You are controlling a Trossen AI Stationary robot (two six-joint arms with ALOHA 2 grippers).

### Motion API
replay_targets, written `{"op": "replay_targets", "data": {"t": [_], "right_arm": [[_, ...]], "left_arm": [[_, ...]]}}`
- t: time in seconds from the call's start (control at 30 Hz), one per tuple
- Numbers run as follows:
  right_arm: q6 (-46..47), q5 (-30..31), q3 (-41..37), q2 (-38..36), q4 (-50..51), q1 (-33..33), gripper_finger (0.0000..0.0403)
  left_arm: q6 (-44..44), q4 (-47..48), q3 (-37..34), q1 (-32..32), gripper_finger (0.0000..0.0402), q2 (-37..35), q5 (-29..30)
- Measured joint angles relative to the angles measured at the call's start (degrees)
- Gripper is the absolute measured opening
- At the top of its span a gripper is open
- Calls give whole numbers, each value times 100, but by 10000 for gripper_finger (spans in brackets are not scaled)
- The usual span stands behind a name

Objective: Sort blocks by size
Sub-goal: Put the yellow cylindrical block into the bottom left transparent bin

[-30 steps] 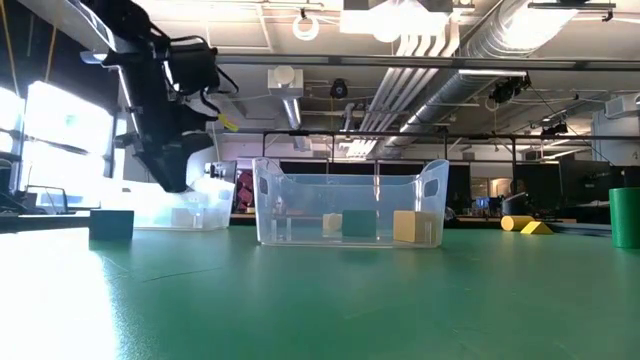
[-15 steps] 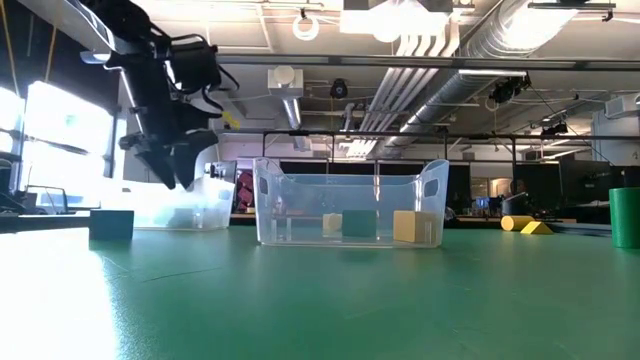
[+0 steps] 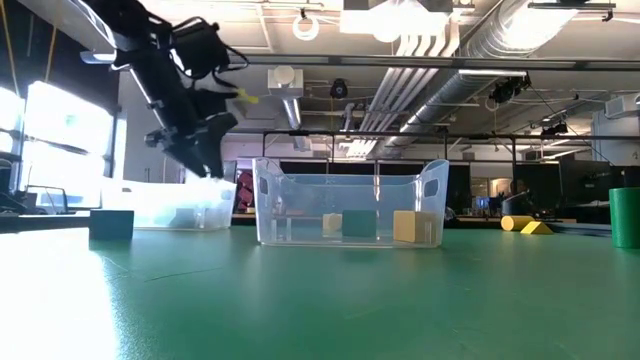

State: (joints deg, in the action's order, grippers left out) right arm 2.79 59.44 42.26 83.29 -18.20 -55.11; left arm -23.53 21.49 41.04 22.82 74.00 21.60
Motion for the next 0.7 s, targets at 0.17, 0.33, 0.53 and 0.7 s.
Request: {"op": "replay_targets", "data": {"t": [0.17, 0.33, 0.53, 0.7], "right_arm": [[0, 0, 0, 0, 1, 9, 256], [73, -4, 0, 0, 10, 134, 256], [438, -9, 0, 0, 391, 626, 256], [766, -229, -2, 2, 729, 1381, 256]], "left_arm": [[289, -433, 4, -176, 204, 0, 35], [487, -511, 4, -319, 204, -1, 419], [611, -757, 4, -608, 204, -92, 757], [1082, -1289, 4, -1046, 204, -98, 754]]}}
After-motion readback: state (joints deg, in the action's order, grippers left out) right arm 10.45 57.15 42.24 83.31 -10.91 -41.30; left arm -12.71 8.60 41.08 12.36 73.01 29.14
